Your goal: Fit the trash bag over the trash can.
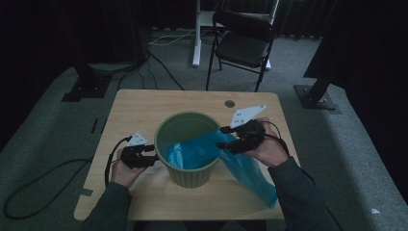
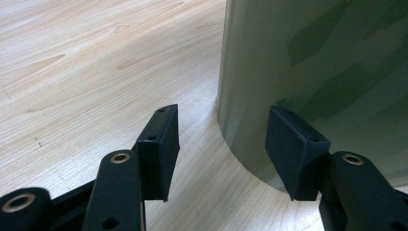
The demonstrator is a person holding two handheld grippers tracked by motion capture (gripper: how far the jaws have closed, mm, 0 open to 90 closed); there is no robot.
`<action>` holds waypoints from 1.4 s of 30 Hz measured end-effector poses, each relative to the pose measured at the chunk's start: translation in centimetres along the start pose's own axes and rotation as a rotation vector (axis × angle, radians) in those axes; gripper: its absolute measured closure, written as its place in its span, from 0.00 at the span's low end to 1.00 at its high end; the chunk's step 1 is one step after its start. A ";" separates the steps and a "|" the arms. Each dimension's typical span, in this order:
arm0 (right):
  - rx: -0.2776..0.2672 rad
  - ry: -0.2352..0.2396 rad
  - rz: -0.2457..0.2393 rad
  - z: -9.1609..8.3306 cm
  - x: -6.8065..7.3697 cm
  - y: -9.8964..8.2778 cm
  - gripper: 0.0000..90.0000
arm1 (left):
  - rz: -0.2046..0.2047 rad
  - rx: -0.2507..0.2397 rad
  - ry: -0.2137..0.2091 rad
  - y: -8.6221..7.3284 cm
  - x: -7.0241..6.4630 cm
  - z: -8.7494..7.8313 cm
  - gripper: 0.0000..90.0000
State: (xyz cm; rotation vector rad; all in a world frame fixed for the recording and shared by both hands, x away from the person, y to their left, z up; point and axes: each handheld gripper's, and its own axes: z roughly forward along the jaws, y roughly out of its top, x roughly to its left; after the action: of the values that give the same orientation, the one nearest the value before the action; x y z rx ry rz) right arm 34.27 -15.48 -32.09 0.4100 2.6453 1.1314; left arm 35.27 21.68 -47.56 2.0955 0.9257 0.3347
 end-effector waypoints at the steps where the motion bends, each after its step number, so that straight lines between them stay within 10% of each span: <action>1: 0.001 -0.003 0.003 -0.1 0.1 -0.2 0.49 | -0.001 0.000 0.000 0.0 0.0 0.0 0.51; 20: 0.071 -0.035 0.046 -0.9 2.6 -5.0 0.43 | -0.003 0.000 0.000 0.0 0.0 0.0 0.51; 33: 0.092 -0.055 0.035 -0.9 1.4 -5.3 0.92 | -0.007 0.003 -0.013 0.0 -0.1 0.0 0.54; 42: 0.071 -0.093 0.002 -1.0 0.5 -3.1 0.99 | -0.001 -0.001 -0.023 0.6 -0.5 0.5 0.55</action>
State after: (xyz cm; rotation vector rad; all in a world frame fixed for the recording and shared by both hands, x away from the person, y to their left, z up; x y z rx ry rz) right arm 32.96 -18.06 -33.76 0.4670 2.6107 0.9958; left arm 35.48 20.78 -47.43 2.0940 0.9134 0.3097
